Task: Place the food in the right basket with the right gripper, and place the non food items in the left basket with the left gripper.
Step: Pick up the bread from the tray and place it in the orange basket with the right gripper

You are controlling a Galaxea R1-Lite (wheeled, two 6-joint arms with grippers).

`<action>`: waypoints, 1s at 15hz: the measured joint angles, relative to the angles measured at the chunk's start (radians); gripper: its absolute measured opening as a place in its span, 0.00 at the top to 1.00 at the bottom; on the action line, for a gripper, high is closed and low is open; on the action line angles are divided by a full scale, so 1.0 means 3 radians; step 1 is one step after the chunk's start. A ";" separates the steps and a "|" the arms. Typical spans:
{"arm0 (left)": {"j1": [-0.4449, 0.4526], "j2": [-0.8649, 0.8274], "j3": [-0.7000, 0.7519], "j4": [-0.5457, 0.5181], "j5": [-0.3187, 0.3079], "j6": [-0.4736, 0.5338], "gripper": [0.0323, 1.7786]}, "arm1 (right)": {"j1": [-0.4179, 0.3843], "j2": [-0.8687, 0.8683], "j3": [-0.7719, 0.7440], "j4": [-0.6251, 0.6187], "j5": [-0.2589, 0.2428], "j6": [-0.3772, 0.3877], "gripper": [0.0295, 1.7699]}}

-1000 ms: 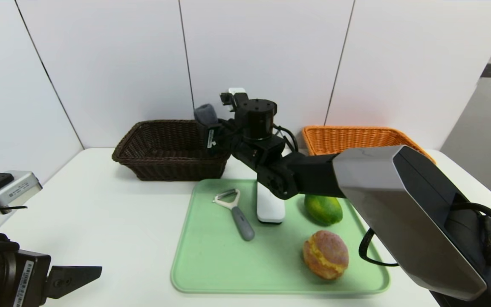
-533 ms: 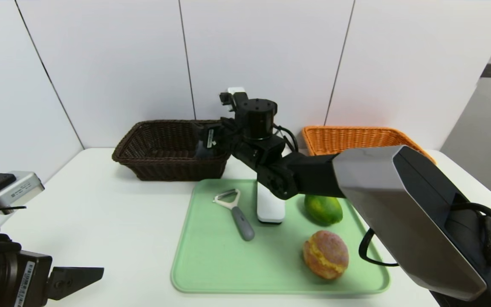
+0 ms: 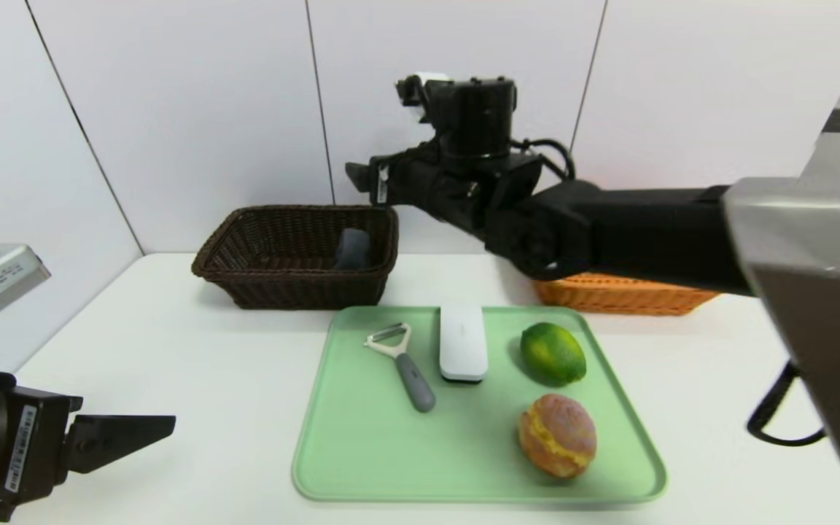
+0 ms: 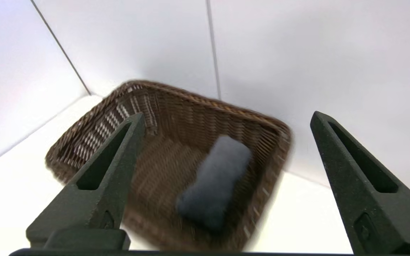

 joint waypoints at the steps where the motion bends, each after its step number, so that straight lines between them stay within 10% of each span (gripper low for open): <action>1: -0.0005 0.0001 -0.0038 -0.0007 -0.0011 0.0003 0.05 | 0.0008 -0.0209 0.0001 0.0377 -0.0008 0.0033 0.09; 6: -0.0167 -0.0018 -0.0070 -0.0004 -0.0048 -0.0001 0.05 | 0.0065 -0.1329 0.0001 0.2832 -0.0008 0.0417 0.06; 10: -0.0303 -0.0032 -0.0066 -0.0011 -0.0102 -0.0011 0.05 | 0.0113 -0.1996 0.0106 0.4733 0.0340 0.1304 0.05; 15: -0.0384 -0.0043 -0.0060 -0.0011 -0.0173 -0.0023 0.05 | 0.0072 -0.2355 0.0924 0.5147 0.0530 0.1921 0.04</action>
